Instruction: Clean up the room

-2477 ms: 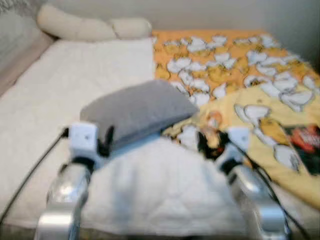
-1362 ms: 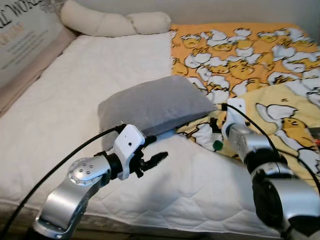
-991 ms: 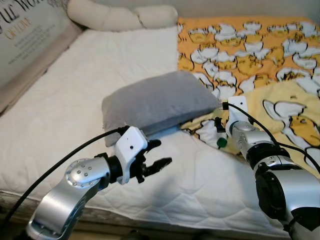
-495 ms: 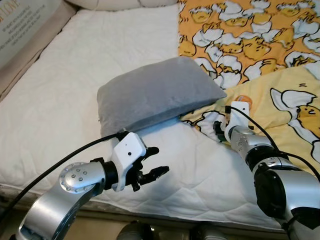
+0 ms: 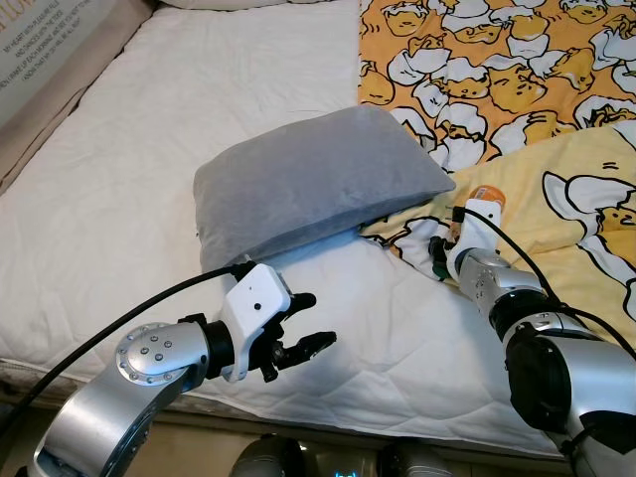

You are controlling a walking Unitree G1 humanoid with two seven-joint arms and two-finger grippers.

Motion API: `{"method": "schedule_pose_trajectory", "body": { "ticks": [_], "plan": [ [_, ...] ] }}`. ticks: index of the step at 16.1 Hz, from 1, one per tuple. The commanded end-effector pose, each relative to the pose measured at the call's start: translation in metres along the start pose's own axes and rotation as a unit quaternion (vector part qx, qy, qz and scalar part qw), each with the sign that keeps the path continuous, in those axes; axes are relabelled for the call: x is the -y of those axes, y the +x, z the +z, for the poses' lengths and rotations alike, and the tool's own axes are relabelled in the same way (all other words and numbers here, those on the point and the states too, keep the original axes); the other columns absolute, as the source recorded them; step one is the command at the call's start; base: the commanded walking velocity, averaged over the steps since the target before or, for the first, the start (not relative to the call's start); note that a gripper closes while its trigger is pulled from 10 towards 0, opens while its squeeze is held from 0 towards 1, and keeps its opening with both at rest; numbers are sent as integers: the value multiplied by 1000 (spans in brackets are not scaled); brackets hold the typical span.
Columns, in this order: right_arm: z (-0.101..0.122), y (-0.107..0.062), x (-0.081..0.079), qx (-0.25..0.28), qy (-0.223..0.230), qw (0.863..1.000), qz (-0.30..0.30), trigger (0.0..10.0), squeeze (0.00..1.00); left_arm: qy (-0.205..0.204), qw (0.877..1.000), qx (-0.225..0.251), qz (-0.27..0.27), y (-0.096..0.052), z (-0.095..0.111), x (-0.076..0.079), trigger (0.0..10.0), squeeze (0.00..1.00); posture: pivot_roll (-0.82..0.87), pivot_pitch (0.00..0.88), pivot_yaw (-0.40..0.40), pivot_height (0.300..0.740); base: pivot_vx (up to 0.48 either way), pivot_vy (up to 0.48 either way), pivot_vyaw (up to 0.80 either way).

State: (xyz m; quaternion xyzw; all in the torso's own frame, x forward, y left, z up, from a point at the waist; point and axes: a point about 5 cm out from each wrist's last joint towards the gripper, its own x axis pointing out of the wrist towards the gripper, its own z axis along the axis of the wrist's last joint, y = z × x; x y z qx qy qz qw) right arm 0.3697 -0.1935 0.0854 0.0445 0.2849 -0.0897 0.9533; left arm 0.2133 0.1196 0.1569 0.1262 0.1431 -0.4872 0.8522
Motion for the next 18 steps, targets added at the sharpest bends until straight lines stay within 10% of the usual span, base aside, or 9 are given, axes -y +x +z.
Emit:
{"method": "schedule_pose_trajectory", "body": {
  "ticks": [1, 5, 11, 12, 13, 18],
  "plan": [
    [-7, 0, -4, -8, 15, 1000, 8, 0, 0, 0, 1000, -1, 5, -1, 0, -2, 10000, 0, 129, 156, 91, 740, 0, 0, 0],
    [-2, 0, -1, 8, 22, 1000, 14, 0, 0, -9, 1000, 8, 18, 3, -2, -4, 10000, 0, 79, 111, 102, 740, 0, 0, 0],
    [28, -9, 6, 169, 46, 983, 46, 0, 0, -48, 993, 35, 105, 2, -6, -16, 10000, 0, 22, 36, 109, 740, 0, 0, 0],
    [26, -17, 8, 213, 45, 974, 55, 2392, 0, -60, 987, 39, 147, 1, -7, -22, 10000, 0, 4, 22, 108, 740, 0, 0, 0],
    [21, -31, 8, 251, 56, 963, 78, 9961, 0, -68, 978, 45, 194, 0, -9, -28, 10000, 0, -5, 15, 108, 740, 0, 0, 0],
    [-18, -101, -22, 284, -19, 921, 265, 10000, 0, -102, 917, 61, 380, -15, -14, -47, 10000, 0, -54, 0, 90, 740, 0, 0, 424]
  ]
}}
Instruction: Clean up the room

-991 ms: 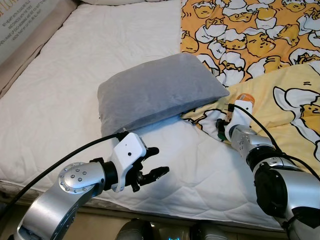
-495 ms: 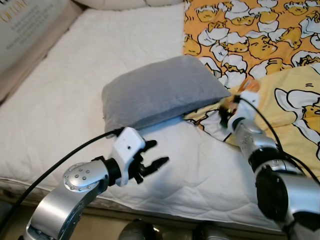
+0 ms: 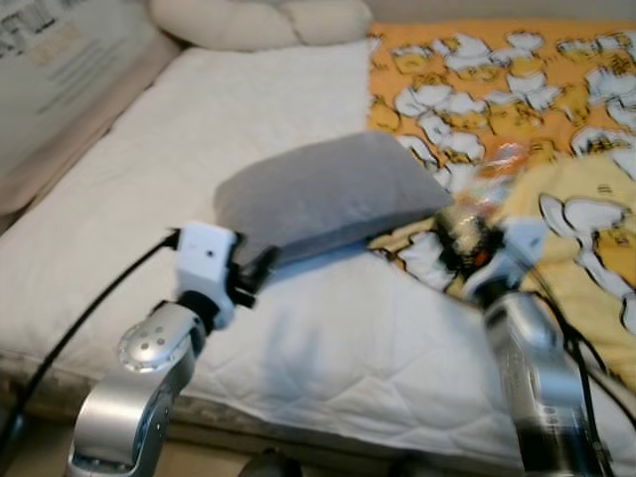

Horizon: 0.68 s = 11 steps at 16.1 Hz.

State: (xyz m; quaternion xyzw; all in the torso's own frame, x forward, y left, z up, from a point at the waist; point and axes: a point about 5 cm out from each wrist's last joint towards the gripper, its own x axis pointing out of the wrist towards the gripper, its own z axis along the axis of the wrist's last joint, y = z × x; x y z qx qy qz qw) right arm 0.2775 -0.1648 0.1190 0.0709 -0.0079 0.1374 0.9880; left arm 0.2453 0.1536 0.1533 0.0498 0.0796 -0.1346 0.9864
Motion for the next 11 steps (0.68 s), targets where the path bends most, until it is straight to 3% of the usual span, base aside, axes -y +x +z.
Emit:
{"method": "schedule_pose_trajectory", "body": {
  "ticks": [1, 2, 4, 6, 9, 11],
  "plan": [
    [4, -5, -21, -4, 12, 998, 57, 10000, 0, 7, 999, -7, 39, -6, -6, -6, 10000, 0, -69, 0, 77, 740, 0, 0, 800],
    [2, -7, -24, -15, 1, 998, 59, 10000, 0, 2, 999, -10, 45, -8, -9, -6, 10000, 0, -68, 0, 75, 740, 0, 0, 800],
    [5, -8, -32, -27, 6, 998, 64, 10000, 0, 29, 998, -18, 48, -9, -14, -7, 10000, 0, -72, 0, 60, 740, 0, 0, 800],
    [-3, -30, -36, -60, 14, 995, 75, 10000, 0, 18, 998, -23, 63, -15, -15, -8, 10000, 0, -61, 0, 57, 740, 0, 0, 800],
    [-17, -59, -19, -98, 31, 994, 30, 10000, 0, 24, 997, -46, 57, -23, -30, 6, 10000, 0, -33, 0, 60, 740, 0, 0, 800],
    [-19, -75, -7, -114, 49, 992, -10, 10000, 0, -17, 997, -60, 45, -24, -36, 9, 10000, 0, -33, 0, 65, 740, 0, 0, 800]
  ]
}}
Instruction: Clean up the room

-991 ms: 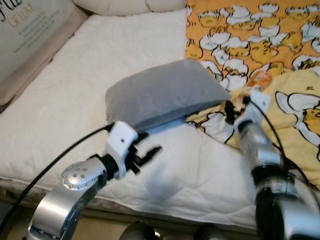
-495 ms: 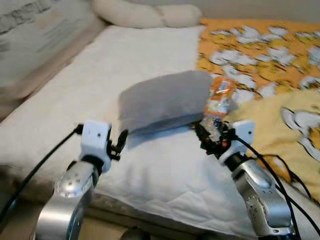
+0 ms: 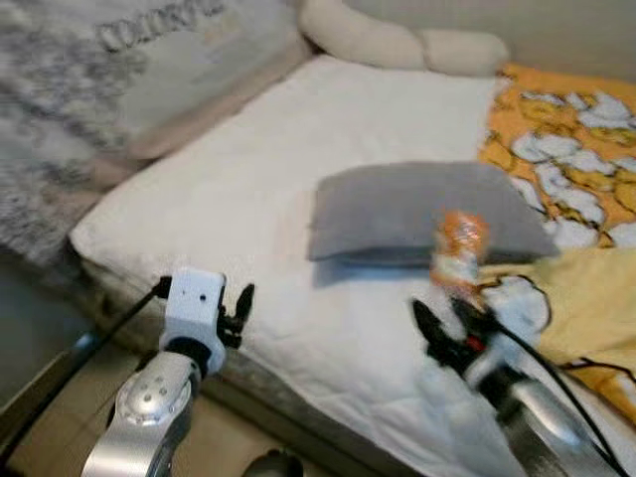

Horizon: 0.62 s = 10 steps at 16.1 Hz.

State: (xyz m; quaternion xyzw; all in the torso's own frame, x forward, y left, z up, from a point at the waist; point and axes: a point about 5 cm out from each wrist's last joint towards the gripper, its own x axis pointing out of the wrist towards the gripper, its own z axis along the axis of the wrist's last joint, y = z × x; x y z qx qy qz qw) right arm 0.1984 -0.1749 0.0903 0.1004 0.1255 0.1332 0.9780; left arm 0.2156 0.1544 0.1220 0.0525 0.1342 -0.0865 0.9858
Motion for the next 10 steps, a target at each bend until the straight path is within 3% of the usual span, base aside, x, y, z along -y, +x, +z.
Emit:
{"method": "schedule_pose_trajectory", "body": {
  "ticks": [1, 4, 5, 10],
  "plan": [
    [6, -4, 0, 8, -2, 1000, -6, 10000, 0, 3, 1000, -10, 8, -3, -5, -5, 10000, 0, -45, 0, 58, 740, 0, 0, 800],
    [-1, -11, -3, -12, -3, 1000, -25, 10000, 0, 11, 999, -1, 41, -7, -5, -17, 10000, 0, -46, 0, 41, 740, 0, 0, 800],
    [5, -5, -7, -5, -2, 1000, -25, 10000, 0, 30, 999, 1, 41, -7, -7, -18, 10000, 0, -41, 0, 20, 740, 0, 0, 800],
    [13, 15, -12, -6, -2, 1000, -19, 10000, 0, 46, 998, 5, 50, -1, -3, -23, 10000, 0, -9, 0, -5, 740, 0, 0, 800]
  ]
}}
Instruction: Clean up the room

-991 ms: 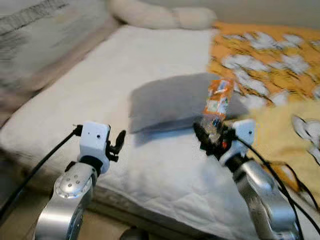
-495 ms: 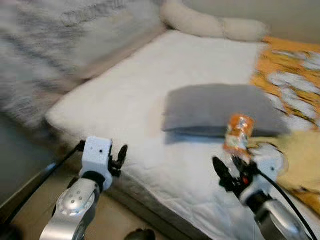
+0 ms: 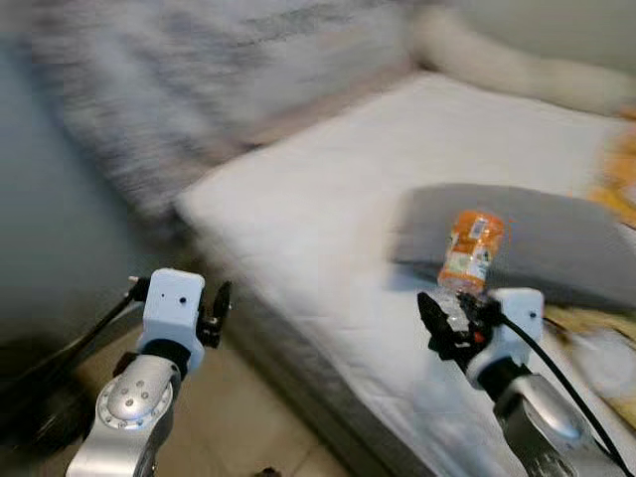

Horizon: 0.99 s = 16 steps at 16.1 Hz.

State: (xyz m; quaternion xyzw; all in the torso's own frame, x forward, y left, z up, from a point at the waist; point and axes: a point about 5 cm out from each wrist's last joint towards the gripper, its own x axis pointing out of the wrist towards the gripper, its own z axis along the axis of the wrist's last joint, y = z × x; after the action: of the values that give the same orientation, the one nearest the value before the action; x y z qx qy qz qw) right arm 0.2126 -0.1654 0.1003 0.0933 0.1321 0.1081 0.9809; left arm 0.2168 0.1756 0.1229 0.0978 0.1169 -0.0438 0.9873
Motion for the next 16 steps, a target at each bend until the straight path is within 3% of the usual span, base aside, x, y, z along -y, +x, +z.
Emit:
{"method": "schedule_pose_trajectory", "body": {
  "ticks": [1, 4, 10, 16],
  "plan": [
    [1, 3, -4, -2, 1, 1000, 7, 10000, 0, 5, 1000, -9, 3, 3, -2, -2, 10000, 0, -9, 0, -5, 740, 0, 0, 800],
    [-8, 8, 0, -26, 10, 999, -19, 10000, 0, -4, 1000, 13, -2, 7, 2, -3, 10000, 0, -11, 0, -7, 740, 0, 0, 800],
    [1, 21, -9, -15, 6, 1000, 1, 10000, 0, -1, 1000, 20, -3, 13, 4, -8, 10000, 0, -18, 0, -4, 740, 0, 0, 800],
    [0, 23, -4, -25, -1, 1000, 3, 10000, 0, -1, 1000, 22, 4, 14, 6, -10, 10000, 0, -10, 0, -10, 740, 269, 0, 800]
  ]
}}
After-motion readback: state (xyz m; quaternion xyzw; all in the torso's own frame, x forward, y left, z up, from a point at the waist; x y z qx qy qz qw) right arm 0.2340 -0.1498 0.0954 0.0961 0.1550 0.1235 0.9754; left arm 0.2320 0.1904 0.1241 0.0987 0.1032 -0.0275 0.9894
